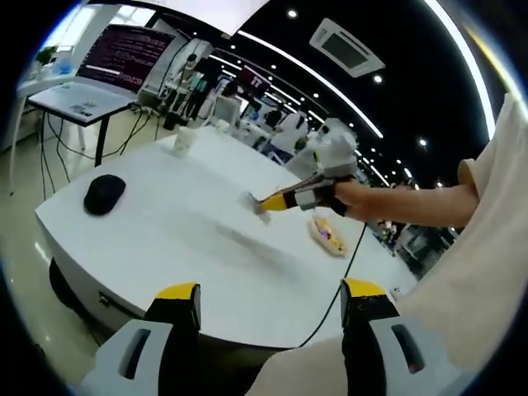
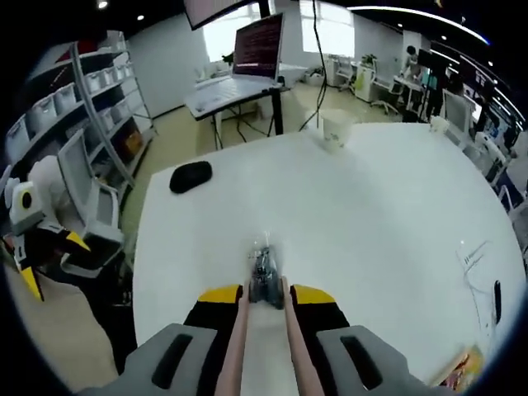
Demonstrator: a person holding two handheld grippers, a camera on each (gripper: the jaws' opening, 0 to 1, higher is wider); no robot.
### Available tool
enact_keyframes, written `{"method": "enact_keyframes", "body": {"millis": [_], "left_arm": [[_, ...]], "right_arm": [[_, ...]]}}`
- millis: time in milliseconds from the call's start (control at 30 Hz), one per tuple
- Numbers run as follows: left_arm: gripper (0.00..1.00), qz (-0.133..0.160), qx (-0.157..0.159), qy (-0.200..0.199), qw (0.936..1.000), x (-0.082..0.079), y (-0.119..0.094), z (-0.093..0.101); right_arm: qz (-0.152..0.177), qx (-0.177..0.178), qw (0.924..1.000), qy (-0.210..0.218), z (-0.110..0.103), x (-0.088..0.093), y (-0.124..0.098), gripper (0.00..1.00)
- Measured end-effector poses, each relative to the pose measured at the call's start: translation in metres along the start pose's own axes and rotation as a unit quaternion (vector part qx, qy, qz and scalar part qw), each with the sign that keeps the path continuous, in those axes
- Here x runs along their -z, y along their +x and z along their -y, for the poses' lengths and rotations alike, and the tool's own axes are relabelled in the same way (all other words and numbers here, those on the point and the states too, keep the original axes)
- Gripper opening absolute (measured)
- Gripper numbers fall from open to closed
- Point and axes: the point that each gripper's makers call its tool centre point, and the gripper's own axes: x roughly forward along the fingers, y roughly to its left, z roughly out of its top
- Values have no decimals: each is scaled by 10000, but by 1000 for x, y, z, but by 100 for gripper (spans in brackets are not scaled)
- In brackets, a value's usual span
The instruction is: Place the target food into the container with the food tongs after gripping and lifting it, then release it inside without dropping or visibly crushing the food.
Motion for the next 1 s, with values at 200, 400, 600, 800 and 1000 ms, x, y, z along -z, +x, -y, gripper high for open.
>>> {"method": "enact_keyframes", "body": {"millis": [200, 400, 600, 800, 1000], "left_arm": [[68, -48, 92, 70, 9999, 3, 6, 15], [68, -132, 184, 140, 9996, 6, 11, 24], [68, -200, 280, 245, 9991, 6, 17, 32], [68, -239, 374, 307, 9985, 6, 24, 38], [69, -304, 517, 333, 9976, 9, 31, 46]], "right_arm": [[202, 188, 9995, 141, 12, 3, -22, 21], [326, 315, 9986, 281, 21, 8, -40, 21], [460, 489, 9969, 412, 36, 14, -58, 21], [561, 636, 9953, 458, 47, 16, -76, 21], [526, 700, 9951, 469, 53, 22, -87, 21]]}}
